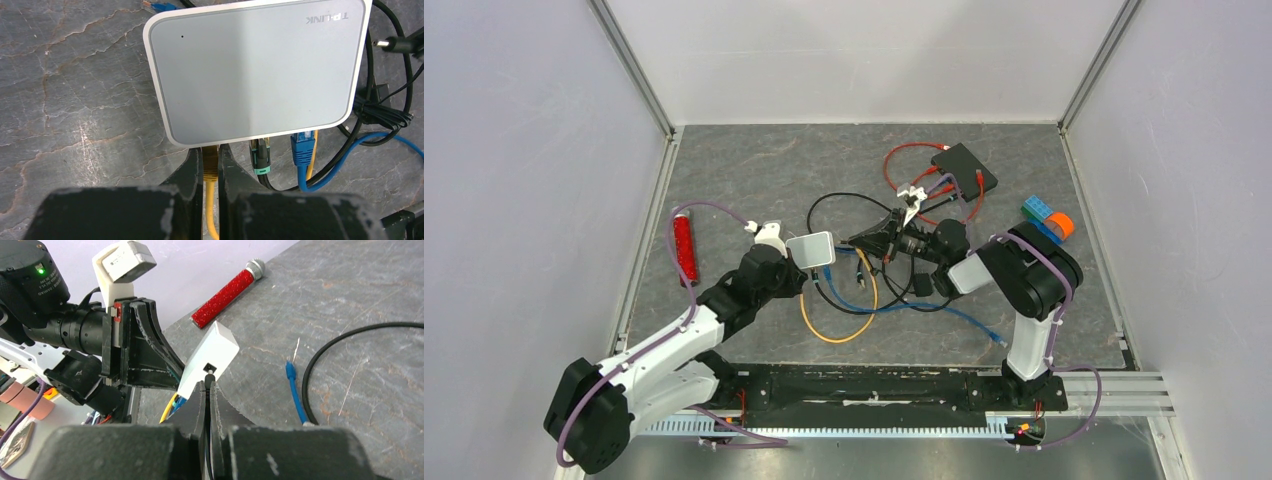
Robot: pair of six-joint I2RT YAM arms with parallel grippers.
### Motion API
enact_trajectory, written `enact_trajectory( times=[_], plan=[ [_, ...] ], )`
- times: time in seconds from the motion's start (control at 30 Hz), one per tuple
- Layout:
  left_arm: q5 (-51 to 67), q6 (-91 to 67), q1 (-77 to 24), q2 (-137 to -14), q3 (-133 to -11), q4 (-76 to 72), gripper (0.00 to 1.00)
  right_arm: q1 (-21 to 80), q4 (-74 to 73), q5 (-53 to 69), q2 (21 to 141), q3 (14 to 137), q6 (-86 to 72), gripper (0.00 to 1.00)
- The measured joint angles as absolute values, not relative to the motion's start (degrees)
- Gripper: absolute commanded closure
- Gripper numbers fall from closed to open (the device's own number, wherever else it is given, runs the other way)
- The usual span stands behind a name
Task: Insert the plug into the switch port
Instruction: Insert the power into the switch port.
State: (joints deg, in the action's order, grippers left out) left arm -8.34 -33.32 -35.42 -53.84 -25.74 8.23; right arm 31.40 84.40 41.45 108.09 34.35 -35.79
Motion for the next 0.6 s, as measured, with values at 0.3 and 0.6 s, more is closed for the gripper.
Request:
enact_trajectory(
  times=[0.3,0.6],
  plan=[
    [-7.8,-33.3,-35.4,-53.8,-25.6,8.0,0.98,32.8,81.6,41.1,108.1,37.6,-32.6,1.00],
    [-8.3,-33.4,-35.3,-53.5,-24.9,8.5,0.98,34.6,72.7,40.6,106.8,39.3,-25.7,1.00]
  ],
)
